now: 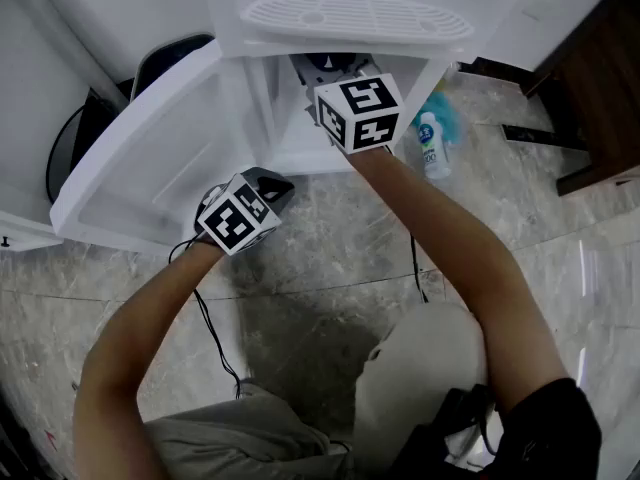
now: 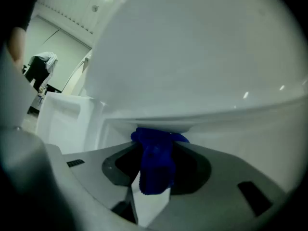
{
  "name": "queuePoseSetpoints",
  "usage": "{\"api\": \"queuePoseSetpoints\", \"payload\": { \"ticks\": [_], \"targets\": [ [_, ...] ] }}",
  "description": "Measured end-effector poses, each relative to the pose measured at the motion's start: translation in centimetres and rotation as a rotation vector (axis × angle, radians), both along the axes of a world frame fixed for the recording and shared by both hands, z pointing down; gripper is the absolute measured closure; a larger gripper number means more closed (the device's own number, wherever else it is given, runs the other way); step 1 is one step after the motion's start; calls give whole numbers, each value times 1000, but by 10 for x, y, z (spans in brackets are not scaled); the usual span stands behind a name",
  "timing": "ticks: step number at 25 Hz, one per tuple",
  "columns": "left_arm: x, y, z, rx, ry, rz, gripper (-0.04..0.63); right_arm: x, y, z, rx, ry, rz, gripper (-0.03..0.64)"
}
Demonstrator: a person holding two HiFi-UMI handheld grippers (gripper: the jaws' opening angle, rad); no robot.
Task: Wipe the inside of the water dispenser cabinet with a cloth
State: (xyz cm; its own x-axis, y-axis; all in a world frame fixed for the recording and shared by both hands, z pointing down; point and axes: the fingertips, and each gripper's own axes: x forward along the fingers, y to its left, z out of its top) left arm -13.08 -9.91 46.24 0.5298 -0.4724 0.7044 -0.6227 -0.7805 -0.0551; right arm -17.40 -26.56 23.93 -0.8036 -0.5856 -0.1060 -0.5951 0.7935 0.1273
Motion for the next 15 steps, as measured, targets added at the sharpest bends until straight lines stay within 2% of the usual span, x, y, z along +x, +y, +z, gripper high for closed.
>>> {"api": "queuePoseSetpoints", "payload": {
  "ticks": [4,6,8,15],
  "targets": [
    [-16,21,10,-59,26,-55,589,-20,-20,5,-5,-17,60,476],
    [-22,24,8,-68,55,-83,589,-27,-31,8,6,-26,95,476],
    [-27,24,6,-69,78,-105,589,-32,-45,8,-25,-59,114,476],
    [-45,37,21,-106,69,-133,589,-36,-52,9,-28,-105,151,476]
  ]
}}
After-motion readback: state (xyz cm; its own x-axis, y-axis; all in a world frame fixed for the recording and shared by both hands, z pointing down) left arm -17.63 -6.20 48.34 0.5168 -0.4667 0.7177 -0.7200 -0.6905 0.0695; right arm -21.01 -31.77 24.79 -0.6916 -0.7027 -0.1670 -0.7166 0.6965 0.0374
